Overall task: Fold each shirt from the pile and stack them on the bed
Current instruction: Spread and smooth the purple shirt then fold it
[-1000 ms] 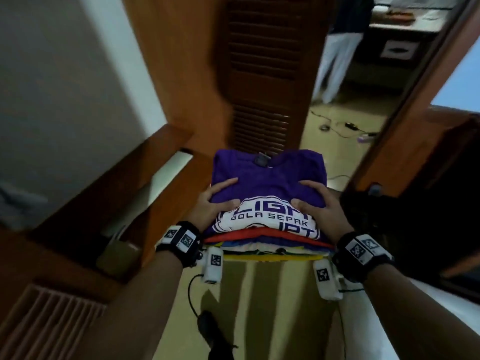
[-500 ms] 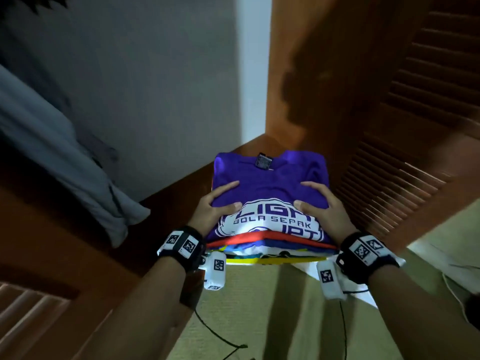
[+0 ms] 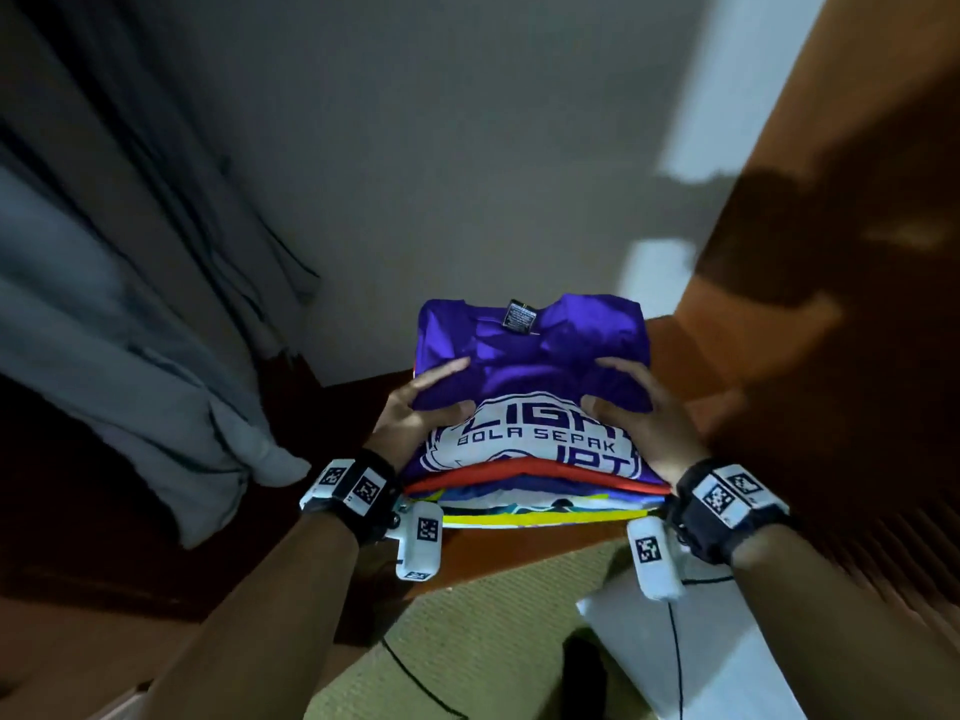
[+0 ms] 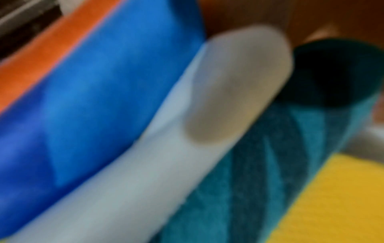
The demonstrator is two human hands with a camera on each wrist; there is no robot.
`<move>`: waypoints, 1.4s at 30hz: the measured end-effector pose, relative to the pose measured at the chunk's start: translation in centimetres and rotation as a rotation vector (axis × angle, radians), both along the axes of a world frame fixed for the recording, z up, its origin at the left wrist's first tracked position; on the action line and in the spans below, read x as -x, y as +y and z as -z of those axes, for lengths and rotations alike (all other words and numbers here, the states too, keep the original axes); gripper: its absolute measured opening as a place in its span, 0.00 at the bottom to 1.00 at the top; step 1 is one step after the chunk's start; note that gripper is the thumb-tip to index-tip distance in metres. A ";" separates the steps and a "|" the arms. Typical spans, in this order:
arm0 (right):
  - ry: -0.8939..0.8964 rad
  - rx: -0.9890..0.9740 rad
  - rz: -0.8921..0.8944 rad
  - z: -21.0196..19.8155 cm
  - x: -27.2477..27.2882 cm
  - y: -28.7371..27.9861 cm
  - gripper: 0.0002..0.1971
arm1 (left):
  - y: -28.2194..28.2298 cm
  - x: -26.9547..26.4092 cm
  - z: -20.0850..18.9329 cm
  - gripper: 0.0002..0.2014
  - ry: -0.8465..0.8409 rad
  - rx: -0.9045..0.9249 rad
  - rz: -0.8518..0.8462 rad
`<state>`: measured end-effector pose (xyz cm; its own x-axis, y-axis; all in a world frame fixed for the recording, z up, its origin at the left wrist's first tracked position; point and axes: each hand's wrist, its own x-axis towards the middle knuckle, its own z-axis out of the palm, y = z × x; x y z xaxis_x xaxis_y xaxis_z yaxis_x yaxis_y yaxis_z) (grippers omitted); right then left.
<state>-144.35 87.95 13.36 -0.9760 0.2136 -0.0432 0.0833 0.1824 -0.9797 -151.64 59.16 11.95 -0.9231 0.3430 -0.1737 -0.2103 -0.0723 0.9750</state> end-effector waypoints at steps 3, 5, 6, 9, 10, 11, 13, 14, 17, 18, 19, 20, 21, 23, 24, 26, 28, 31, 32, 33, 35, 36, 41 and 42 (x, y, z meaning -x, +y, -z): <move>-0.031 0.048 -0.069 2.0 5.6 1.8 0.25 | 1.5 3.2 1.4 0.31 -0.035 -0.009 -0.078; -0.044 0.050 -0.085 3.5 8.8 2.7 0.25 | 2.2 5.4 2.8 0.30 -0.039 0.003 -0.127; -0.047 0.048 -0.102 4.4 10.3 3.0 0.25 | 2.5 6.4 3.6 0.30 -0.034 0.014 -0.147; -0.062 0.046 -0.162 7.9 14.7 3.7 0.24 | 2.9 9.8 7.2 0.30 -0.014 0.036 -0.182; -0.068 0.039 -0.180 9.4 16.1 3.8 0.24 | 2.9 11.0 8.7 0.30 -0.013 0.040 -0.188; -0.072 0.031 -0.197 11.2 17.4 4.0 0.24 | 3.0 12.1 10.3 0.30 -0.010 0.046 -0.192; -0.064 0.015 -0.221 15.0 20.0 4.3 0.24 | 3.1 14.3 14.1 0.29 0.006 0.063 -0.197; -0.049 -0.007 -0.238 17.1 21.2 4.4 0.25 | 3.1 15.4 16.1 0.30 0.013 0.064 -0.204; 0.014 -0.043 -0.257 23.6 24.7 4.3 0.26 | 3.1 18.7 22.8 0.29 0.032 0.054 -0.219; 0.026 -0.045 -0.252 25.8 25.8 4.2 0.25 | 3.1 19.7 24.9 0.29 0.039 0.055 -0.221; 0.029 -0.048 -0.247 27.9 27.0 4.1 0.25 | 3.0 20.7 27.0 0.29 0.044 0.055 -0.223; 0.027 -0.051 -0.237 29.8 28.0 3.9 0.25 | 2.9 21.6 28.9 0.29 0.046 0.053 -0.223; 0.024 -0.047 -0.232 31.7 28.9 3.8 0.25 | 2.8 22.5 30.7 0.28 0.048 0.052 -0.223; 0.011 -0.021 -0.226 34.9 30.7 3.7 0.25 | 2.7 24.3 33.9 0.28 0.060 0.059 -0.217; 0.004 -0.005 -0.226 36.3 31.4 3.7 0.25 | 2.6 25.1 35.3 0.28 0.067 0.067 -0.211; -0.008 0.005 -0.225 38.8 32.6 3.7 0.24 | 2.6 26.5 37.8 0.28 0.072 0.082 -0.203; -0.020 0.006 -0.215 40.8 33.9 3.8 0.24 | 2.7 27.7 39.7 0.28 0.059 0.092 -0.200; -0.046 0.031 -0.232 42.6 35.6 3.9 0.25 | 2.9 29.5 41.7 0.28 0.033 0.109 -0.204; -0.054 0.041 -0.240 43.0 36.3 3.7 0.26 | 2.9 30.2 42.1 0.28 0.020 0.113 -0.207; -0.067 0.042 -0.242 43.4 37.0 3.6 0.26 | 2.8 30.9 42.5 0.28 0.002 0.116 -0.214; -0.094 0.035 -0.250 44.0 38.7 3.4 0.25 | 2.8 32.1 43.2 0.28 -0.025 0.119 -0.223; -0.108 0.036 -0.251 44.3 39.5 3.4 0.24 | 2.8 32.7 43.4 0.28 -0.034 0.120 -0.227; -0.158 0.031 -0.253 45.8 42.8 3.6 0.26 | 2.6 35.2 44.9 0.29 -0.050 0.172 -0.230; -0.177 0.003 -0.258 46.2 43.1 3.7 0.27 | 2.6 35.4 45.4 0.29 -0.060 0.199 -0.226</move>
<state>-187.42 91.65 -32.84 -0.9752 -0.0401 -0.2175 0.2040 0.2171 -0.9546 -187.02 61.72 -33.41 -0.9582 0.0843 -0.2733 -0.2682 0.0677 0.9610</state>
